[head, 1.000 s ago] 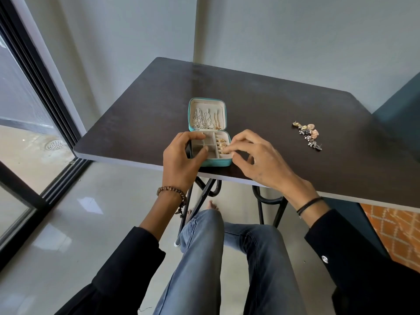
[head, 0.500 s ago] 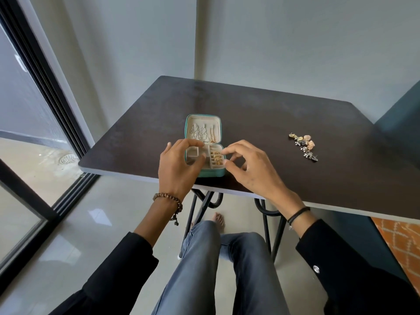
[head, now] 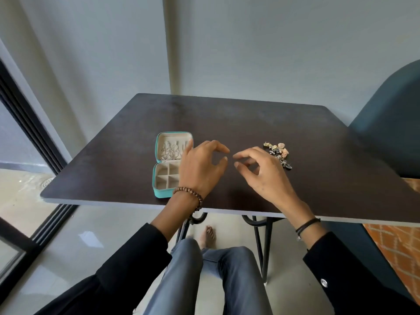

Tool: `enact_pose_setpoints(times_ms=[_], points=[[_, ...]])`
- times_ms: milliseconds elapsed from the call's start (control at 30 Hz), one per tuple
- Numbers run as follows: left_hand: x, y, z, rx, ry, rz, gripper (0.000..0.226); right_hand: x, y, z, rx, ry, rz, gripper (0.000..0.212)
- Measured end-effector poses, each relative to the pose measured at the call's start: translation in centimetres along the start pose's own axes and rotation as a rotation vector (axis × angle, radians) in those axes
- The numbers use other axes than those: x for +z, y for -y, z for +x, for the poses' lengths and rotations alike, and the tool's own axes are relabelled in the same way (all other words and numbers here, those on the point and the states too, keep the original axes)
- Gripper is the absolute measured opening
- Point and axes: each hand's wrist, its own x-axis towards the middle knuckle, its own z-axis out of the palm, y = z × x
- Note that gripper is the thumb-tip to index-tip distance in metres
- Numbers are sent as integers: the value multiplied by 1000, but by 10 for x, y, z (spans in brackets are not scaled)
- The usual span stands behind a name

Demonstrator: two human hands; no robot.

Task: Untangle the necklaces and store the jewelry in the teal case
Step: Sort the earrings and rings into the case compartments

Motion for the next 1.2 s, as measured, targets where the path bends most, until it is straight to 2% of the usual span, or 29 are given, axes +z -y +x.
enact_pose_setpoints(times_ms=[133,333,467,667,833,900,1033,1200], points=[[41,-23,8,26,115,-128,13,-25,-37,-4,101,-78,-64,17],[98,-39,15,-104,345,-285,17,-53,-91,-12,315,-162,-219,37],[121,-43,22,-81,385,-314,22,-64,-108,-15,463,-180,-163,43],[138,-44,35,-25,351,-331,19,-64,-121,-14,382,-237,-97,16],[143,-40,40,-48,307,-419,18,-64,-124,-14,329,-248,-180,14],[144,-38,40,-80,295,-472,18,-67,-123,-16,336,-296,-112,12],[145,-37,40,-122,300,-557,19,-70,-119,-19,337,-435,245,9],[145,-36,40,-129,328,-603,21,-71,-115,-18,306,-439,423,14]])
